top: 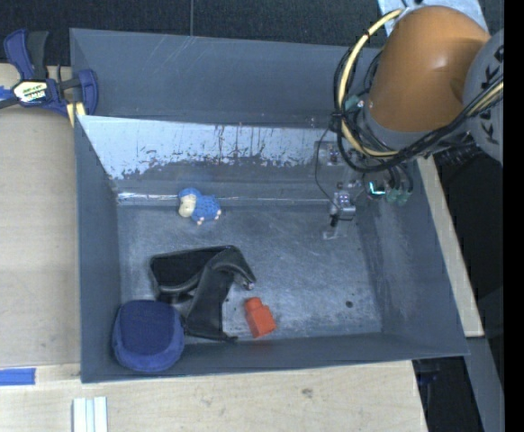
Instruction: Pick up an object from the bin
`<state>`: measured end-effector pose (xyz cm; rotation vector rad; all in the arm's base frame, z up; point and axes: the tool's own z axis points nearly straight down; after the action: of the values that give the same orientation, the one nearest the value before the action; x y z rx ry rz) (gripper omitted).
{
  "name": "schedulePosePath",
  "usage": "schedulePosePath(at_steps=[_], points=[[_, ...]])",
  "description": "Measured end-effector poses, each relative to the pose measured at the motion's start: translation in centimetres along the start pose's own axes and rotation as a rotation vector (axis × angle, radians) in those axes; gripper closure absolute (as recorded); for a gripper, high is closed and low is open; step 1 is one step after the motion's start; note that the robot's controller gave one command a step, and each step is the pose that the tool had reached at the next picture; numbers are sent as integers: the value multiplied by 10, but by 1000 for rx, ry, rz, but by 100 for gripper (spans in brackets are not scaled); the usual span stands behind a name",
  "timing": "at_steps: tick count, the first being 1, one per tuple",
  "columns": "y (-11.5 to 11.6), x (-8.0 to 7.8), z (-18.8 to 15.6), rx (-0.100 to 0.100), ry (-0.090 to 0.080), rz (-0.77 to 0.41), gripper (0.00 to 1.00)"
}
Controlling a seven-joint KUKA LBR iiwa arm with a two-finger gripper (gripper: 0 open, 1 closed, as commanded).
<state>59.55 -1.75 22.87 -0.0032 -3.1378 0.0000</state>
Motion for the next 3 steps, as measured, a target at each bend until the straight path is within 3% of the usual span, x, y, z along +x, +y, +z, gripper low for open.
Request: schedulePosePath(at_steps=[1, 2, 3], points=[[59, -4, 163, -1, -1, -196, 0], [-31, -13, 126, 6, -11, -170, 0], [44, -26, 126, 0, -11, -540, 0]])
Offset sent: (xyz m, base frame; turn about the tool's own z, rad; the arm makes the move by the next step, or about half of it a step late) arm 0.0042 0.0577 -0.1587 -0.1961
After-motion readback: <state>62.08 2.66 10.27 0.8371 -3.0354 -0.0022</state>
